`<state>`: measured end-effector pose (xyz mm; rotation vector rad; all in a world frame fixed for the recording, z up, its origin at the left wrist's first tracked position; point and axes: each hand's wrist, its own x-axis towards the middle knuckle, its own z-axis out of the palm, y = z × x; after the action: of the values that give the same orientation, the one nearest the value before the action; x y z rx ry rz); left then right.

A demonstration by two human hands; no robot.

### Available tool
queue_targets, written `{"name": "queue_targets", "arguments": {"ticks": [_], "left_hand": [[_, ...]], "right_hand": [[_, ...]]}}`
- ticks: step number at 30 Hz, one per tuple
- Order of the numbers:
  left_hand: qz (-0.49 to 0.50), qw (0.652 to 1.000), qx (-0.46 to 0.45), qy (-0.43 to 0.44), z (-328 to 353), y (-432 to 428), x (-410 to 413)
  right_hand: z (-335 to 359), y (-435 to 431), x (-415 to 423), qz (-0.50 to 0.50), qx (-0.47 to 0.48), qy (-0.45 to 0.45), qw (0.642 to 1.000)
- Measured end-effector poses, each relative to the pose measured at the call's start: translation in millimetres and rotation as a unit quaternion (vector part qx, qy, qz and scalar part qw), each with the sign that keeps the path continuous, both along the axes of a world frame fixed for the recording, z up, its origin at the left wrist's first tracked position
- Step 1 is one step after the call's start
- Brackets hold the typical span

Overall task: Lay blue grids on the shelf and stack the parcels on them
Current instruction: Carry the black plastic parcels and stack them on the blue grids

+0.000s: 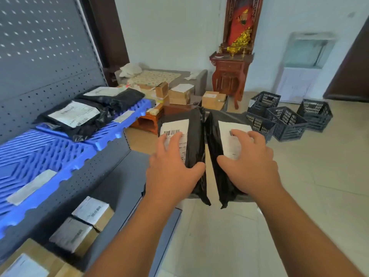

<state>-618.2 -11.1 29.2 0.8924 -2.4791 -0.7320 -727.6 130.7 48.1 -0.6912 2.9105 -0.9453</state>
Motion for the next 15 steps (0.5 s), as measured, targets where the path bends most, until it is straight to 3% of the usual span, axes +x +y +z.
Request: {"name": "queue_targets", "arguments": {"ticks": [8,15], "left_hand": [[-0.039,0.998,-0.011,0.037,18,-54,-64],[-0.01,0.998,-0.024,0.056,29,-90,-118]], "right_hand": [[19,-42,-50,-0.04,-0.036,0.035,0.998],[30,-85,-110,-0.007,-0.064,0.051,0.997]]}}
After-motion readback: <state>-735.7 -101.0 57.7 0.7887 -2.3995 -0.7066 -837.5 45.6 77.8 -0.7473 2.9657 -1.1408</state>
